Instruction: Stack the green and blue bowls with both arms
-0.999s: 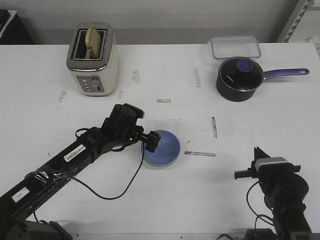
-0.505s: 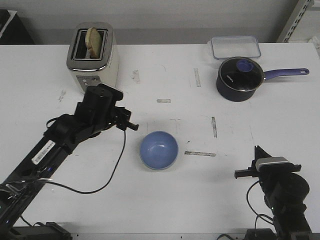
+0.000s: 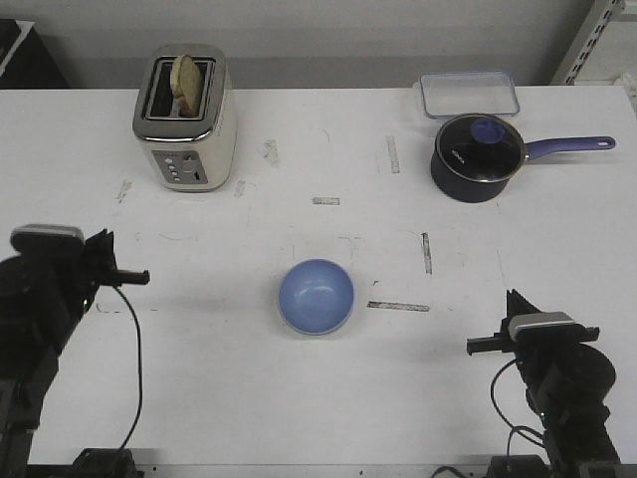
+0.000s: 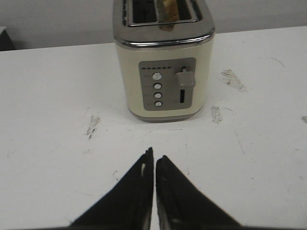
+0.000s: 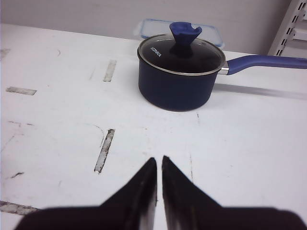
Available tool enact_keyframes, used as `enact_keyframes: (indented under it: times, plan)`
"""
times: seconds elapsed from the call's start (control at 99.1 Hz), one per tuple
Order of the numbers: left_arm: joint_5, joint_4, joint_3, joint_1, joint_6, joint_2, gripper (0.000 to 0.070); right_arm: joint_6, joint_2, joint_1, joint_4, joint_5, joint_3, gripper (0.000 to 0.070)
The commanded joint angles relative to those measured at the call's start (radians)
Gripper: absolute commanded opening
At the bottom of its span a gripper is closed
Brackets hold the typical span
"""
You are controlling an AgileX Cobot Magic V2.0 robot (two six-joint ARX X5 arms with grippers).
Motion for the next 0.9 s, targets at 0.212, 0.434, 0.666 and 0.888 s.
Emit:
enact_keyframes:
  times: [0.212, 0.434, 0.666, 0.888]
  plan:
    - [-0.004, 0.135, -0.354, 0.033, 0.02, -0.377, 0.0, 0.005, 0.001, 0.003, 0.013, -0.001, -0.002, 0.0004]
    - [-0.006, 0.151, -0.479, 0.033, 0.064, -0.497, 0.0001, 0.005, 0.001, 0.003, 0.013, 0.0, -0.002, 0.0004]
    - [-0.006, 0.159, -0.479, 0.033, 0.053, -0.513, 0.0001, 0.005, 0.001, 0.003, 0.014, 0.0, -0.002, 0.0004]
    - [-0.006, 0.159, -0.479, 0.033, 0.053, -0.513, 0.0001, 0.005, 0.001, 0.003, 0.014, 0.0, -0.002, 0.0004]
